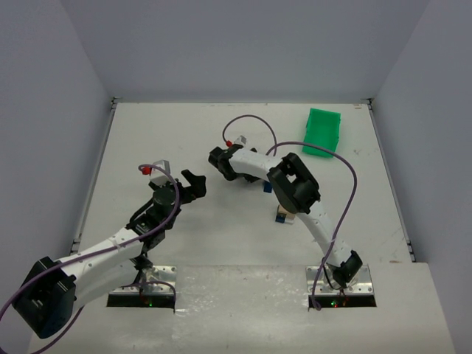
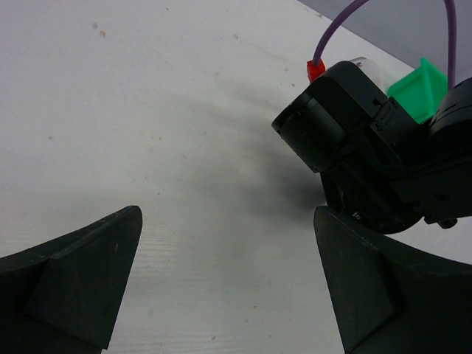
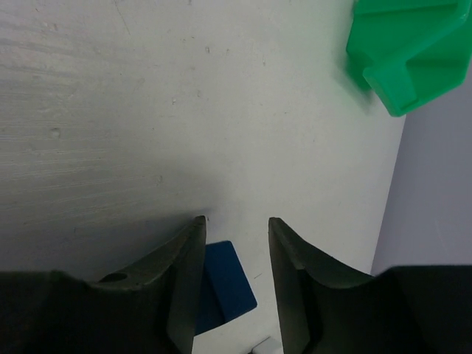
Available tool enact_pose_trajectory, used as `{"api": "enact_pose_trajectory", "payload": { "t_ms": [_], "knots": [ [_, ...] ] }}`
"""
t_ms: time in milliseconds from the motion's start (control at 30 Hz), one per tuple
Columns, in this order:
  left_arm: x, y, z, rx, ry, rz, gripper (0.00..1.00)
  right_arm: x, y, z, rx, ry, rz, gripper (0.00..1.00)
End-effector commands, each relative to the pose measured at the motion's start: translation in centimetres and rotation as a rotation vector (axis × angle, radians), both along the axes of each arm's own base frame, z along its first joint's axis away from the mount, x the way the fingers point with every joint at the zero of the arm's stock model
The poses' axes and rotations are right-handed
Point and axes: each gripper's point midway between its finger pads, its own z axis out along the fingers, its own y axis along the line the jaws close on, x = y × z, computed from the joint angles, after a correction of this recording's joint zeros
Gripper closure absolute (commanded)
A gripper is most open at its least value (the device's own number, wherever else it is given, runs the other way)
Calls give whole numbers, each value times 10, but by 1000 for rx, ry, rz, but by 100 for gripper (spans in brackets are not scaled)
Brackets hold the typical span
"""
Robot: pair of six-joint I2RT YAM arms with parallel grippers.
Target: Build the wood block tower
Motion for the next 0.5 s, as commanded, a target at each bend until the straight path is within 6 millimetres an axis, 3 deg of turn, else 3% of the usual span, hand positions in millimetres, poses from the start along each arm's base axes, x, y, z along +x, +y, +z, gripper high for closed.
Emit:
{"api": "enact_pose_trajectory", "payload": {
  "t_ms": [0, 33, 67, 167, 300, 467],
  "knots": [
    [4, 1, 10, -16, -39, 12, 0, 10, 41, 19, 250, -72, -1, 47],
    [4, 1, 10, -13, -38, 13, 0, 12, 50, 25, 310, -77, 17, 46],
    [4, 1, 10, -13, -39, 14, 0, 12, 57, 28, 363, -81, 31, 37],
    [4, 2, 11, -17, -41, 17, 0, 6, 65, 43, 480, -89, 65, 2],
    [3, 1, 13, -21, -44, 9, 0, -1, 69, 66, 602, -130, 94, 1],
    [2, 1, 14, -23, -48, 10, 0, -32, 45, 66, 687, -119, 33, 1]
  ]
}}
